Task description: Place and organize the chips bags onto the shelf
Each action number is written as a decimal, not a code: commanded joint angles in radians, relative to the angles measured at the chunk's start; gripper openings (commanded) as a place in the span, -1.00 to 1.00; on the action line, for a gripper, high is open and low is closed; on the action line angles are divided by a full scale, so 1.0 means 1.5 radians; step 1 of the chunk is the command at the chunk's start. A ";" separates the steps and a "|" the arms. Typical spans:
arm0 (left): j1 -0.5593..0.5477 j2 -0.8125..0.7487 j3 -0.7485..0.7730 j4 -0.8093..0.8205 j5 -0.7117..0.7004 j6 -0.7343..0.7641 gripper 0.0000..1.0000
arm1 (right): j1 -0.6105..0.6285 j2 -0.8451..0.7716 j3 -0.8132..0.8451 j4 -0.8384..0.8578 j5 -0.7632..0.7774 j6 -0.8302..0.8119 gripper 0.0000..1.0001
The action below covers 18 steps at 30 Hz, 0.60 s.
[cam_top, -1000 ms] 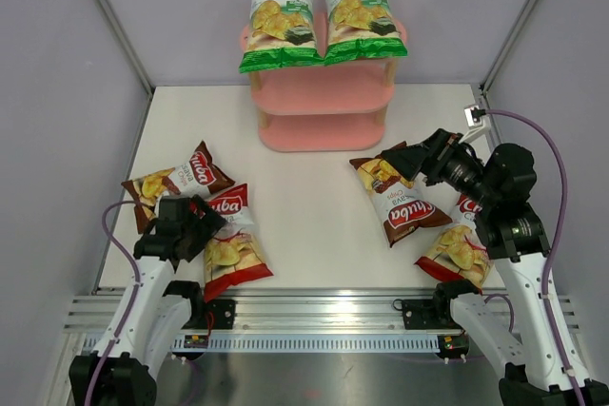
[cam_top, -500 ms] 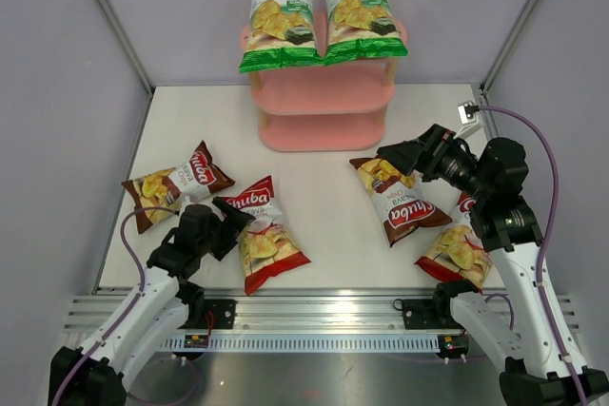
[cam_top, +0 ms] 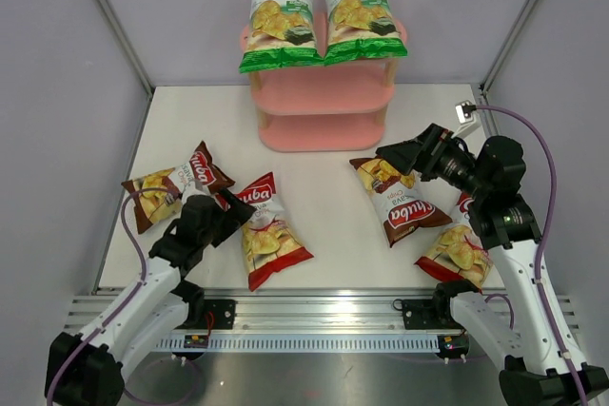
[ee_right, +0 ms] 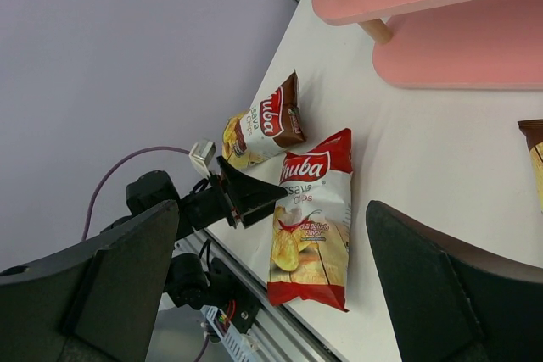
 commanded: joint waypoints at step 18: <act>0.075 0.073 -0.109 0.216 0.080 0.126 0.98 | -0.003 0.004 -0.020 0.039 -0.030 0.005 0.99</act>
